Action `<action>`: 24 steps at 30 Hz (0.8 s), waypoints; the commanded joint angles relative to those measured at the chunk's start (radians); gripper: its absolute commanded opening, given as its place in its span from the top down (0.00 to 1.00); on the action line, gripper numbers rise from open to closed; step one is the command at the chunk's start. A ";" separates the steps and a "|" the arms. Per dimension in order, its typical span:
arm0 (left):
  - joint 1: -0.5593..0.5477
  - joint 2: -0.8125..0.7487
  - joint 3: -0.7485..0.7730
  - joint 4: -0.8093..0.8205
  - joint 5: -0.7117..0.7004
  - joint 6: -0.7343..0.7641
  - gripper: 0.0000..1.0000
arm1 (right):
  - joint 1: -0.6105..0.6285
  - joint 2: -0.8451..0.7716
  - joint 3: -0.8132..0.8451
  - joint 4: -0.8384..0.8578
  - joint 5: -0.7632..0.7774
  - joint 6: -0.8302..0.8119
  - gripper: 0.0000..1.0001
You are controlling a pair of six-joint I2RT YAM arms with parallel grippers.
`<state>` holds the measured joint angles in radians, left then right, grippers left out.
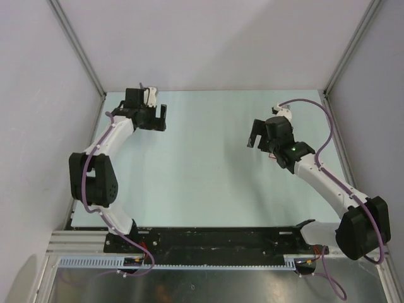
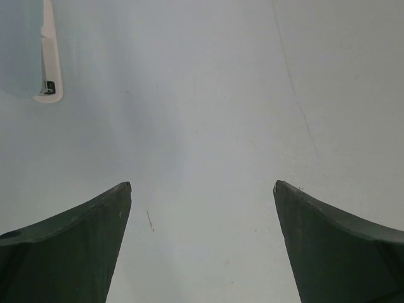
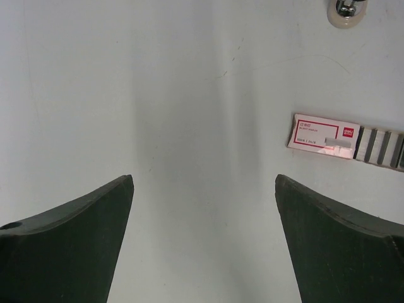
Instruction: Unload the staples from the stapler
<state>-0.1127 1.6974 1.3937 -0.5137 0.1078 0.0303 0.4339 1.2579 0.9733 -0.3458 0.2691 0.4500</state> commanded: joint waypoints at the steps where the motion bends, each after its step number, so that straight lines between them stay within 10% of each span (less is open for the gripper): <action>1: -0.004 0.048 0.052 0.056 -0.082 0.026 0.00 | 0.031 -0.004 0.037 -0.003 0.052 -0.013 0.01; 24: 0.170 0.497 0.467 0.199 -0.277 -0.076 0.01 | 0.055 -0.043 -0.042 0.166 0.001 -0.024 0.05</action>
<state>0.0086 2.1551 1.7962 -0.3401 -0.1318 0.0147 0.5003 1.2182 0.9413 -0.2489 0.2890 0.4248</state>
